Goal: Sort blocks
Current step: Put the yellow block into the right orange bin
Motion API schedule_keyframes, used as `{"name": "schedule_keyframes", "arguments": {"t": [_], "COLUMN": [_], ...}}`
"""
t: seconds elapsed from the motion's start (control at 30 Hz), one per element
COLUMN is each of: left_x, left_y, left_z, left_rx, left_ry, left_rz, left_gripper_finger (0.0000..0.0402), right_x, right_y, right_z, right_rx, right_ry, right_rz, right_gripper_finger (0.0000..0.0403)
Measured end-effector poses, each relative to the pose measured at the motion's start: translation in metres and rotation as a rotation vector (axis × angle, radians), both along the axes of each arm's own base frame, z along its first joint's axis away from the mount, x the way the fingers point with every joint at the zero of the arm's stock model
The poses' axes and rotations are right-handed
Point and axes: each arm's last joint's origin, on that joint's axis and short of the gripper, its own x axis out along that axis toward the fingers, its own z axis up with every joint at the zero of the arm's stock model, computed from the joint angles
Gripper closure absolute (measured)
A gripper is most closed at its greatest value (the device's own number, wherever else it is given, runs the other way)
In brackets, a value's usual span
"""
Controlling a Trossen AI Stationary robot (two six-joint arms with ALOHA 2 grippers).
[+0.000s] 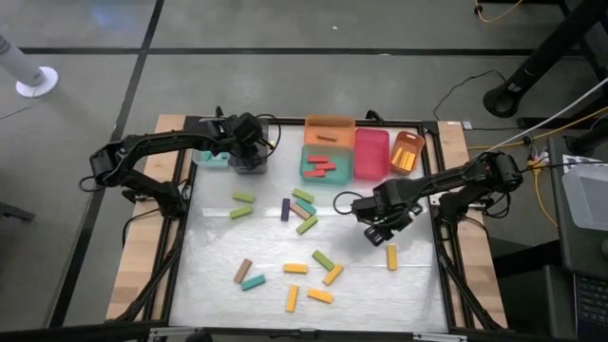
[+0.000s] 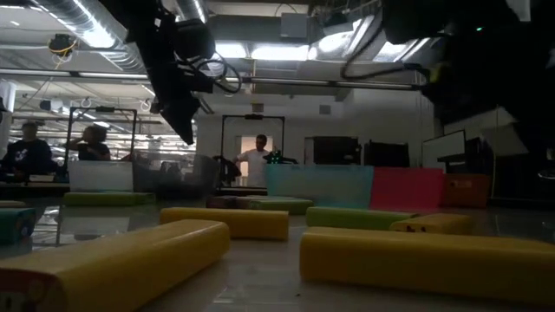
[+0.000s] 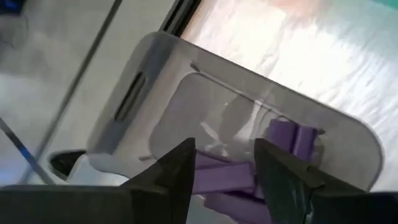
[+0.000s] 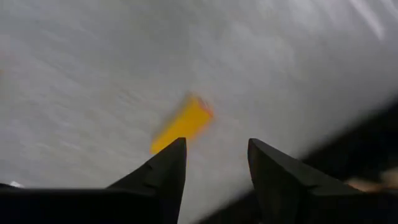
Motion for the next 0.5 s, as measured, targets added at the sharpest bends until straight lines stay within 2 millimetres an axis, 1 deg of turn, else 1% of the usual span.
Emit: {"name": "schedule_keyframes", "arguments": {"t": [0.1, 0.17, 0.33, 0.43, 0.5], "left_x": [0.001, 0.002, 0.005, 0.006, 0.006], "left_y": [-0.001, -0.002, -0.007, -0.008, -0.008], "left_z": [0.0, -0.001, -0.002, -0.002, -0.002], "left_rx": [-0.054, -0.106, -0.264, -0.322, -0.327], "left_ry": [-0.06, -0.097, -0.198, -0.236, -0.242], "left_rz": [0.031, 0.031, 0.018, 0.02, 0.025], "left_gripper_finger": [0.0251, 0.0251, 0.0251, 0.0251, 0.0251], "right_x": [-0.005, -0.006, -0.007, -0.014, -0.019], "right_y": [0.002, 0.007, 0.029, 0.041, 0.047], "right_z": [0.001, 0.002, 0.003, 0.006, 0.012], "right_rx": [0.026, 0.07, 0.204, 0.223, 0.223], "right_ry": [0.09, 0.101, 0.1, 0.106, 0.095], "right_rz": [-0.086, -0.102, -0.048, -0.008, -0.006], "right_gripper_finger": [0.024, 0.0243, 0.0244, 0.0244, 0.0244]}}
